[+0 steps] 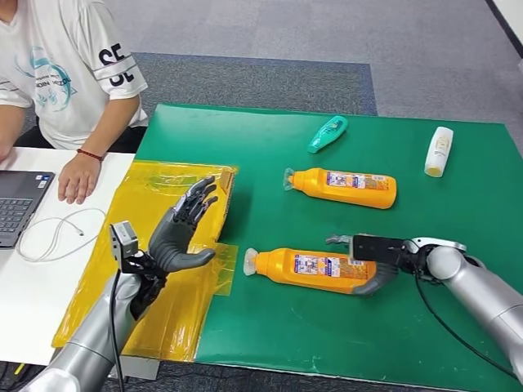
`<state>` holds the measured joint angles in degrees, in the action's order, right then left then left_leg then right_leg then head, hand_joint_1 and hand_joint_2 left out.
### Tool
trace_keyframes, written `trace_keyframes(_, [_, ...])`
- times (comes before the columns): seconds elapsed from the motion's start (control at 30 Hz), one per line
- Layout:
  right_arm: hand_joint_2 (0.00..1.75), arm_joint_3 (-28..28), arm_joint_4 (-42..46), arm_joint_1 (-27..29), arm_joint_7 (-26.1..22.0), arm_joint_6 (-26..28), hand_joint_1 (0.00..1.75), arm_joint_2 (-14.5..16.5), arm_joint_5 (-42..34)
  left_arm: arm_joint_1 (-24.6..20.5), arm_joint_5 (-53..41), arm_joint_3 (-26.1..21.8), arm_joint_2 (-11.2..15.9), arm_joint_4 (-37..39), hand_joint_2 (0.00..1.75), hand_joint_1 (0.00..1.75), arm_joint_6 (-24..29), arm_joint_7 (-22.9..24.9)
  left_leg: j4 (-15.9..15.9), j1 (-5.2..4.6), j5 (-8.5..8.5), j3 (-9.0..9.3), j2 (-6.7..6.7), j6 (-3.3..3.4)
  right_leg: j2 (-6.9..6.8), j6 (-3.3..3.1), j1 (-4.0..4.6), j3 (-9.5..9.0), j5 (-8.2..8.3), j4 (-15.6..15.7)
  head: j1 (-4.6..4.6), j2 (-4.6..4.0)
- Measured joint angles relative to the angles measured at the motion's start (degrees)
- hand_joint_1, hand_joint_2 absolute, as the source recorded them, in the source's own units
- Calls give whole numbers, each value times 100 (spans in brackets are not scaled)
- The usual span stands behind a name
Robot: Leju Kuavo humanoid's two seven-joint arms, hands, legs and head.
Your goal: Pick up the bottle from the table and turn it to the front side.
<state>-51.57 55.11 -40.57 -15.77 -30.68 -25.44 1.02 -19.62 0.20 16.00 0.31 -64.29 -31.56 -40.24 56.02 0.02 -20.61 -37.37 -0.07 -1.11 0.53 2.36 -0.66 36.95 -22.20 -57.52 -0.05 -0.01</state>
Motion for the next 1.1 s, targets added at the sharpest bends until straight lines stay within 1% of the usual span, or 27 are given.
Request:
trace_keyframes(0.17, [175, -154, -190, 160, -47, 444, 0, 5, 167, -109, 14, -9, -2, 110, 175, 0, 21, -2, 0, 0, 0, 0, -1, 0, 0, 0, 0, -1, 0, 0, 1, 0])
trace_keyframes(0.33, [175, -231, -247, 292, -53, 1121, 0, 56, 749, -116, 4, -41, 1, 147, 175, 0, 69, -2, 0, 0, 0, 1, 0, 0, 1, 0, 1, -1, 0, 0, 0, -1])
trace_keyframes(0.43, [175, -240, -235, 336, -30, 1337, 0, 86, 992, -113, -6, -91, 8, 148, 175, 0, 74, -2, 0, 1, -1, 6, 1, -1, 3, -1, 1, -5, 0, 0, -1, -1])
trace_keyframes(0.63, [175, -175, -107, 456, -30, 1417, 0, 90, 1112, -107, -53, -185, 27, 148, 175, 0, 73, -2, 0, 1, 0, 17, 3, -1, 4, -4, 2, -13, 2, 0, 0, -1])
trace_keyframes(0.93, [175, 72, -33, 601, -33, 1365, 0, 100, 1271, -95, -63, -223, 32, 148, 175, 0, 38, -2, 0, 1, 0, 22, 2, -1, 4, -4, 1, -21, 2, 0, 1, 0])
trace_keyframes(1.1, [175, 164, 114, 614, -10, 1164, 0, 86, 1364, -64, -73, -254, 33, 148, 175, 0, 11, -2, 0, 1, 0, 23, 2, -1, 3, -4, 1, -20, 2, 0, 0, -2])
